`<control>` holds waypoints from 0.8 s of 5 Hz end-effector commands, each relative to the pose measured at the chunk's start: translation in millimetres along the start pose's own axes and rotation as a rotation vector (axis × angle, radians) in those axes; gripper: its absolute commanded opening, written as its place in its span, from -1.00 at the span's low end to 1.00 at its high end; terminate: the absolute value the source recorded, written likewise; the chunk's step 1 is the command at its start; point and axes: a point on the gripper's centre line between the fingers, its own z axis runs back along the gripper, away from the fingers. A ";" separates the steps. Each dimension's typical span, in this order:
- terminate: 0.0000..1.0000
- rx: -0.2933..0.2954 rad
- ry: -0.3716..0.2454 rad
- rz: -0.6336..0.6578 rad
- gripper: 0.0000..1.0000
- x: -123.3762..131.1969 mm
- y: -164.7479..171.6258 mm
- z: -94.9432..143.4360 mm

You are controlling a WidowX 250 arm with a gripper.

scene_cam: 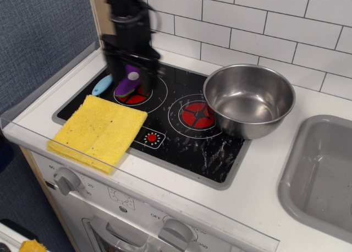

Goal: Put the pot directly to the right of the purple item.

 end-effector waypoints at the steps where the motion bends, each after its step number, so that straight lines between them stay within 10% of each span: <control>1: -1.00 -0.003 -0.163 -0.174 1.00 41.1 -74.1 59.6; 4: -1.00 0.016 -0.048 -0.156 1.00 61.2 -92.8 16.9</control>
